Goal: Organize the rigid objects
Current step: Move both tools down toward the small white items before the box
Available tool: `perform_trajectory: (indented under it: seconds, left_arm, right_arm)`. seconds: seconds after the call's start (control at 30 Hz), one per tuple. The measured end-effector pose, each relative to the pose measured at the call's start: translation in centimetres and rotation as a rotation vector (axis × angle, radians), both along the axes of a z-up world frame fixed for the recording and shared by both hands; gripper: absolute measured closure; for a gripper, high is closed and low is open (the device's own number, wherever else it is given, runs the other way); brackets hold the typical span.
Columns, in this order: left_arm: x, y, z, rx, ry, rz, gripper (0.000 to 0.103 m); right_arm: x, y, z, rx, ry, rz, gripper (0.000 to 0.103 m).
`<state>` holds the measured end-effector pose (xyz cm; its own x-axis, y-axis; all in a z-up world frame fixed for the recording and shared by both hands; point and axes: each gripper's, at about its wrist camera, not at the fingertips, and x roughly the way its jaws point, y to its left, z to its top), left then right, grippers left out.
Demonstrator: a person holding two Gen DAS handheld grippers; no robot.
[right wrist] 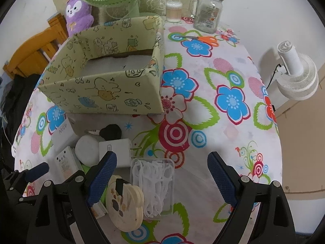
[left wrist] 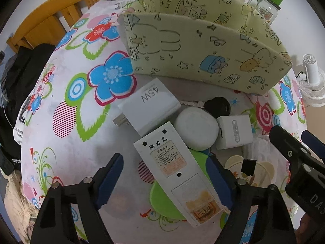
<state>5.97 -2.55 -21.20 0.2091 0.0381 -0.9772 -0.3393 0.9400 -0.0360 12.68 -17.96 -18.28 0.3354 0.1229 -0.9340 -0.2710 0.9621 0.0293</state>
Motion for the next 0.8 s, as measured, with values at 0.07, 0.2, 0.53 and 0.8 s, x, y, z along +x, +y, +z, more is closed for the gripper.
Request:
perform_trajectory:
  seconds: [0.07,0.2,0.53,0.8]
  left_arm:
    - [0.0,0.2,-0.1,-0.020,-0.017,0.000,0.026]
    - [0.1,0.3,-0.4,-0.040,-0.034,-0.027,0.035]
    - [0.5,-0.4,-0.4,-0.020,-0.048,-0.124,0.038]
    - [0.9,-0.4,-0.2,-0.008,-0.027,-0.204,0.041]
  right_arm:
    - [0.1,0.3,-0.3,0.000,0.007,0.005,0.010]
    - [0.1,0.8,-0.9,0.000,0.024,0.017,0.010]
    - [0.3,3.0,-2.5,-0.007,0.066,0.066,0.010]
    - [0.7,5.0,-3.8,-0.046,0.076,0.117,0.010]
